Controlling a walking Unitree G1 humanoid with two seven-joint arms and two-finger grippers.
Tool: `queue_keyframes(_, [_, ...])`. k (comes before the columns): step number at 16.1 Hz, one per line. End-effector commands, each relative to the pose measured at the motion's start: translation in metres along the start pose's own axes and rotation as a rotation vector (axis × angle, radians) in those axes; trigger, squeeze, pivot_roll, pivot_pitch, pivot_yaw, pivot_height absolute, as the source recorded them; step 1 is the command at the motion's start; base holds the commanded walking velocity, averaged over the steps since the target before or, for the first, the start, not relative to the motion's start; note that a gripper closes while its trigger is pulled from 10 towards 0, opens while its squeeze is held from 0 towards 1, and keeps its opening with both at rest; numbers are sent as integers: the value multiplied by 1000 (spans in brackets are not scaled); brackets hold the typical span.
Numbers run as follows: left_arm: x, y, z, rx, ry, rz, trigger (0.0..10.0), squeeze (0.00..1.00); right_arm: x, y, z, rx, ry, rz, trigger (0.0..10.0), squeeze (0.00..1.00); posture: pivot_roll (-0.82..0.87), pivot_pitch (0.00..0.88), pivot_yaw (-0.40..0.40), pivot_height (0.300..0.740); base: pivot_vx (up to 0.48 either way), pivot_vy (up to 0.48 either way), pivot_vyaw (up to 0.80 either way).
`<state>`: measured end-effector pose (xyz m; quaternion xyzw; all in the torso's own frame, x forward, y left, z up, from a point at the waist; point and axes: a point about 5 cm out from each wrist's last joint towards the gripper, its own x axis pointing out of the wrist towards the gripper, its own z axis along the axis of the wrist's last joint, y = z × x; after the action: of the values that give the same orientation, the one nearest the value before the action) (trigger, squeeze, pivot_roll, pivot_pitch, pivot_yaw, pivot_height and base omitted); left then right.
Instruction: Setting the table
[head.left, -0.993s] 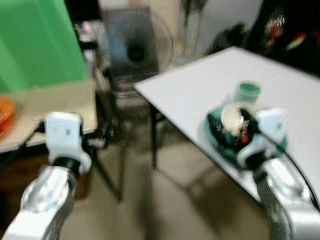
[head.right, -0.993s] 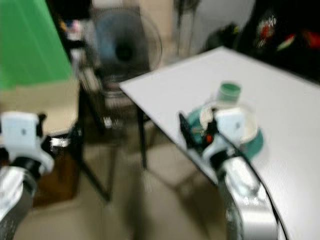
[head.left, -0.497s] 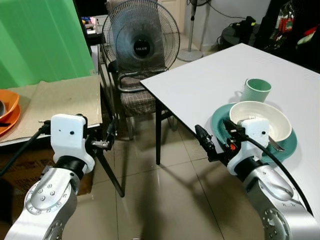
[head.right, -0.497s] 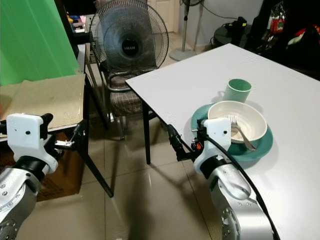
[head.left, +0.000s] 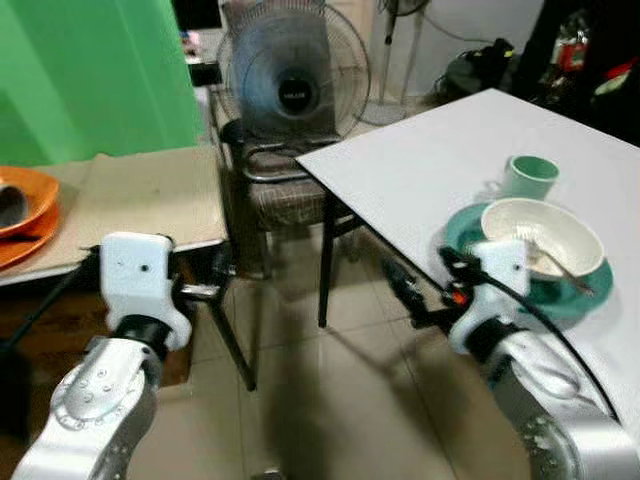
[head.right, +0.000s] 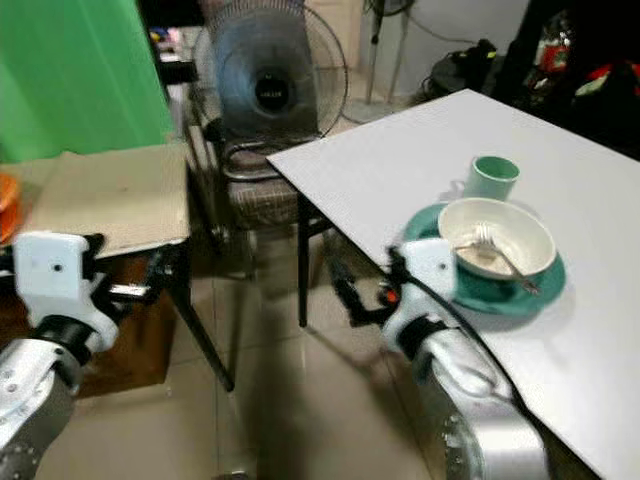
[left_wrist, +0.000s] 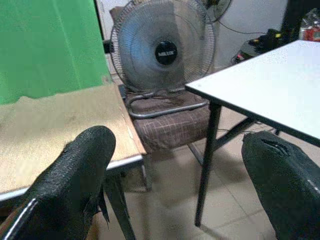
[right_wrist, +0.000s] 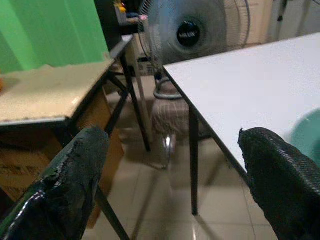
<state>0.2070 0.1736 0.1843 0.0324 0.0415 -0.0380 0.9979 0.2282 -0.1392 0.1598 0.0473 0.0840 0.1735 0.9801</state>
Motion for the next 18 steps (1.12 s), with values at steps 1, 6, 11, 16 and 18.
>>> queue_keyframes(1, [0,3,2,13,2,12,10000,0,1,4,1,18,-4,17,10000,0,11,28,35,740,0,277,0])
queue_keyframes(6, [1,2,1,19,8,6,10000,0,1,4,-1,43,16,13,10000,0,10,30,36,740,0,275,0])
queue_keyframes(11, [0,2,1,20,13,8,10000,0,4,5,0,45,14,36,10000,0,16,33,30,740,0,276,0])
queue_keyframes(16, [1,2,1,15,15,6,10000,0,5,7,0,48,19,56,10000,0,15,30,30,740,0,274,0])
queue_keyframes(18, [0,2,1,12,17,3,10000,0,5,7,0,48,25,62,10000,0,17,31,29,740,0,293,0])
